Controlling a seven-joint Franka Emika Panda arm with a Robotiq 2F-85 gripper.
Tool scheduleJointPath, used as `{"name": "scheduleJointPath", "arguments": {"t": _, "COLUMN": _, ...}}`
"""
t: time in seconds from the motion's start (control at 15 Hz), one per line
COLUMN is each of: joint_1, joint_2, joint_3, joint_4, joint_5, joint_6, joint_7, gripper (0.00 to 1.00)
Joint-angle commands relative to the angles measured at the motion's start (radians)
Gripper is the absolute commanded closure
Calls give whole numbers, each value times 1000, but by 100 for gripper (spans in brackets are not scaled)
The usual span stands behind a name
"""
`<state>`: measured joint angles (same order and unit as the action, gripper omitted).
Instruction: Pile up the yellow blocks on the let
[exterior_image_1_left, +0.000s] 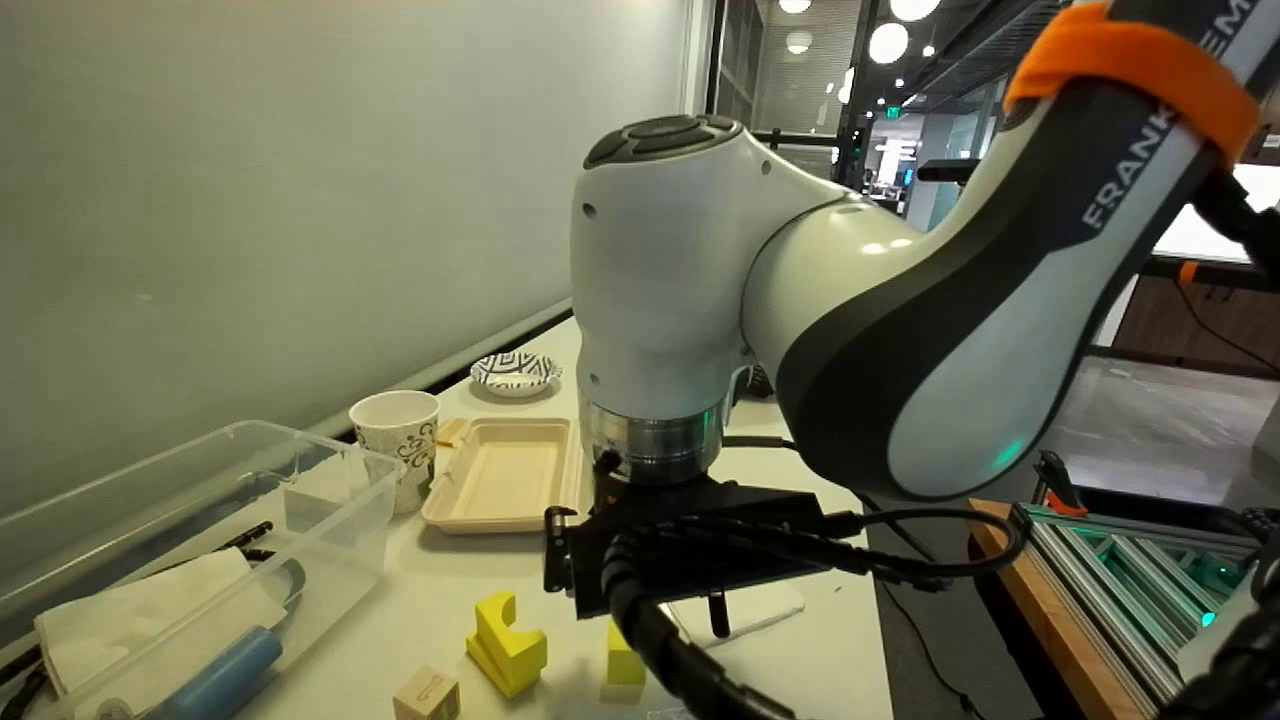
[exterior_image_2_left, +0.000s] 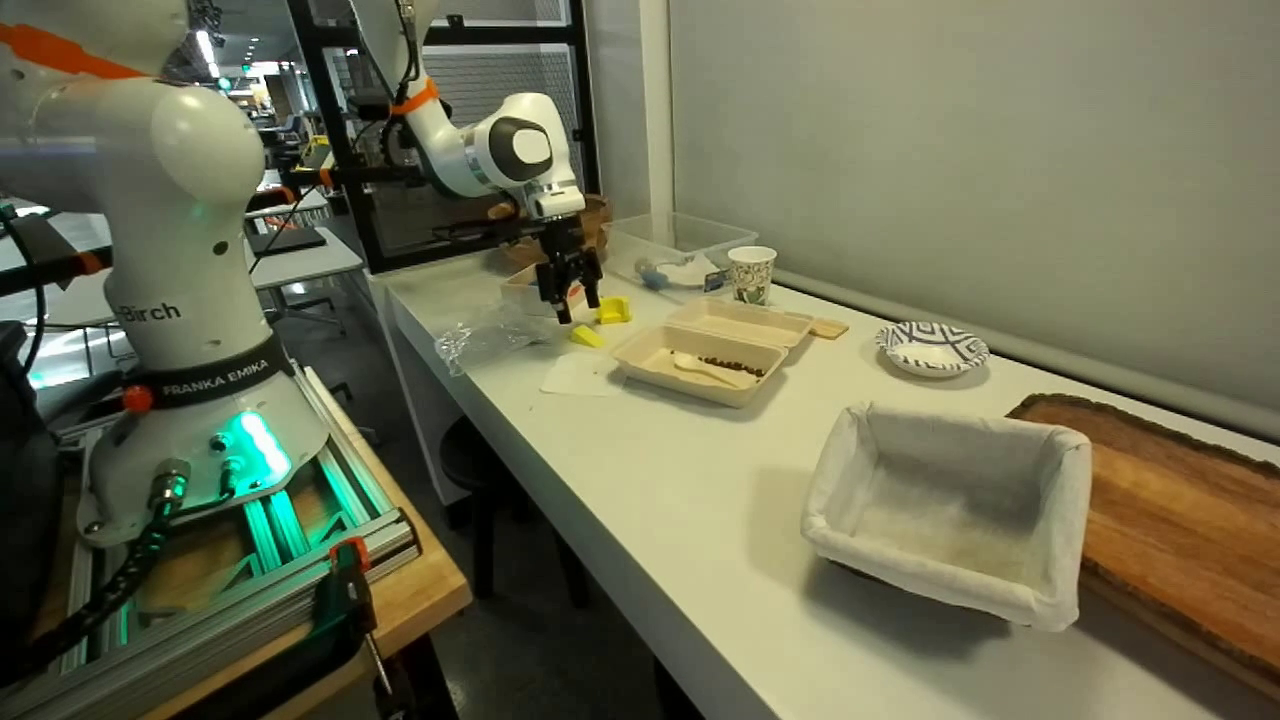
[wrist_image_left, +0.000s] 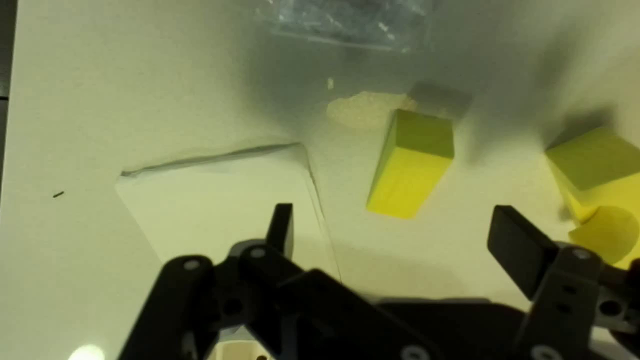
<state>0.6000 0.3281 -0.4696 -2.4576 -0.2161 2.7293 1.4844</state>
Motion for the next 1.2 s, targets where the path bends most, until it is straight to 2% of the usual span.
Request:
{"name": "scheduleJointPath", "arguments": {"t": 0.0, "joint_1": -162, "joint_2": -22, "joint_3": 156, "joint_4": -6, "joint_5": 19, "joint_6": -12, "joint_7": -17, "gripper": 0}}
{"name": "scheduleJointPath", "arguments": {"t": 0.27, "joint_1": -287, "joint_2": -16, "joint_3": 268, "joint_4": -6, "joint_5": 62, "joint_6": 18, "joint_7": -41, "gripper": 0}}
{"name": "scheduleJointPath", "arguments": {"t": 0.53, "joint_1": -367, "joint_2": -4, "joint_3": 333, "joint_4": 4, "joint_5": 127, "joint_6": 22, "joint_7": -70, "gripper": 0}}
{"name": "scheduleJointPath", "arguments": {"t": 0.93, "joint_1": -419, "joint_2": 33, "joint_3": 374, "joint_4": 22, "joint_5": 187, "joint_6": 42, "joint_7": -102, "gripper": 0}}
{"name": "scheduleJointPath", "arguments": {"t": 1.0, "joint_1": -423, "joint_2": 40, "joint_3": 378, "joint_4": 24, "joint_5": 195, "joint_6": 48, "joint_7": -106, "gripper": 3}}
{"name": "scheduleJointPath", "arguments": {"t": 1.07, "joint_1": -425, "joint_2": 48, "joint_3": 380, "joint_4": 27, "joint_5": 200, "joint_6": 54, "joint_7": -108, "gripper": 12}}
{"name": "scheduleJointPath", "arguments": {"t": 1.13, "joint_1": -426, "joint_2": 54, "joint_3": 382, "joint_4": 29, "joint_5": 205, "joint_6": 55, "joint_7": -112, "gripper": 13}}
